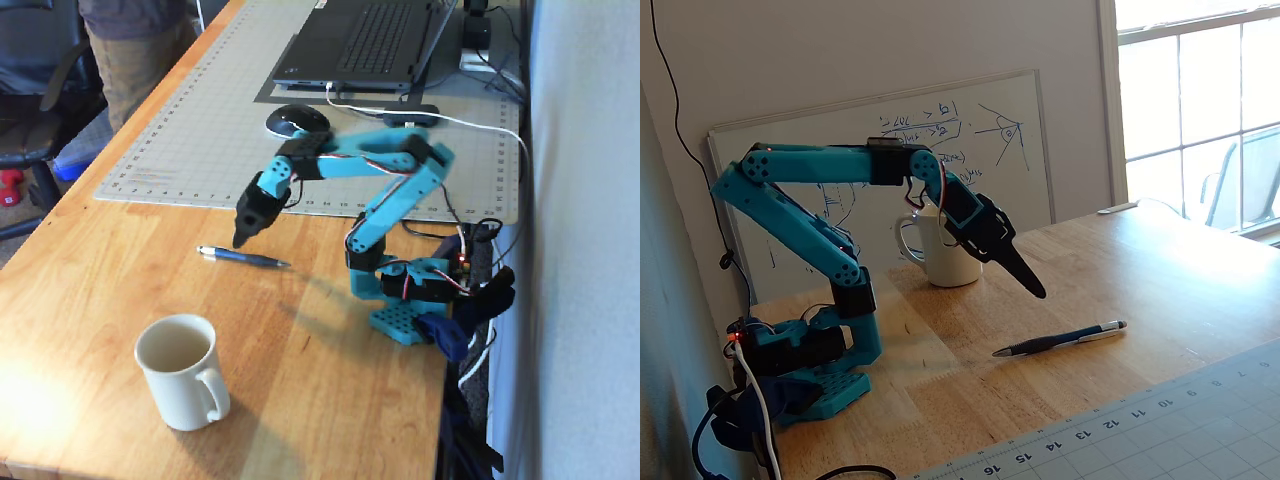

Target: Grasp a pen and put it in a mug.

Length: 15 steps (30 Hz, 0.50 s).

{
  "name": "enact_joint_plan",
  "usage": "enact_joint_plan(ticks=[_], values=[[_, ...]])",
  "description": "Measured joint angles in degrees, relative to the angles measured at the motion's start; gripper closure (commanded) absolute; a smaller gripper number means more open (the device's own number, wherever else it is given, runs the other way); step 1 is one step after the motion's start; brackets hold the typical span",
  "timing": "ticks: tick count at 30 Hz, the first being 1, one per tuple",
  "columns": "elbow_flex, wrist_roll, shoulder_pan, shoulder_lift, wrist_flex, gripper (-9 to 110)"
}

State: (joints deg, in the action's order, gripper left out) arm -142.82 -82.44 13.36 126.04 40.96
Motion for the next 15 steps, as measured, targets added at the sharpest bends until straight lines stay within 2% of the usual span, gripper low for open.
enact_joint_plan(ticks=[9, 15], values=[[7.91, -1.85, 1.67, -21.45, -2.99, 72], [8.35, -1.85, 1.67, -28.21, -3.08, 72]])
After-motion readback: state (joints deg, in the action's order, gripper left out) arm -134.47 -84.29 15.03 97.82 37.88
